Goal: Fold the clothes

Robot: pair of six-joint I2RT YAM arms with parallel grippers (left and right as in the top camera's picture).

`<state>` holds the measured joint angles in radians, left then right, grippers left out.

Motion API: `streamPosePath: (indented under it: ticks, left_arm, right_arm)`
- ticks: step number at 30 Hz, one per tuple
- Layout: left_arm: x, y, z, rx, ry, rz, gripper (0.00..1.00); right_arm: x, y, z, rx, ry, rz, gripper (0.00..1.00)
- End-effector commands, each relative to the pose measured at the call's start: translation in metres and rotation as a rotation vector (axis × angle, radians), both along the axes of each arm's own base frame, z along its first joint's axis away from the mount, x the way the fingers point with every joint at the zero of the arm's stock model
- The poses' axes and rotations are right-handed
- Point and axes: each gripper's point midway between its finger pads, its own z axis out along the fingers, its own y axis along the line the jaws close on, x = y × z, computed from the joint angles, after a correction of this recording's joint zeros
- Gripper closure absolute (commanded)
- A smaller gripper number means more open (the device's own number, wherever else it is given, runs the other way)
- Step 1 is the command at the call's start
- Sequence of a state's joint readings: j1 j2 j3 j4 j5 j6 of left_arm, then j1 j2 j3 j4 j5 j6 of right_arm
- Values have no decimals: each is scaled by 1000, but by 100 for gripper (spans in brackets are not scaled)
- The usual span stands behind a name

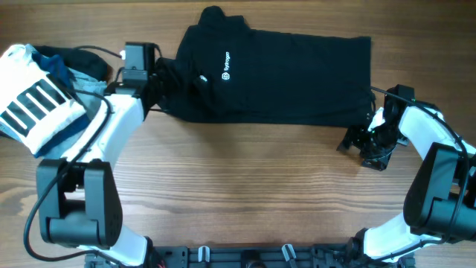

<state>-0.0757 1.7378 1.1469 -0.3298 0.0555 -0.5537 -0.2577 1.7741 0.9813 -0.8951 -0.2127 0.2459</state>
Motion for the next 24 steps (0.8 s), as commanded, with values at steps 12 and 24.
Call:
streamPosePath:
  ticks: [12, 24]
  left_arm:
    - [-38, 61, -83, 136, 295, 130, 96]
    - [-104, 92, -90, 104, 553, 225, 42]
  right_arm:
    - [-6, 1, -10, -3, 19, 22, 21]
    - [4, 9, 9, 62, -2, 59, 23]
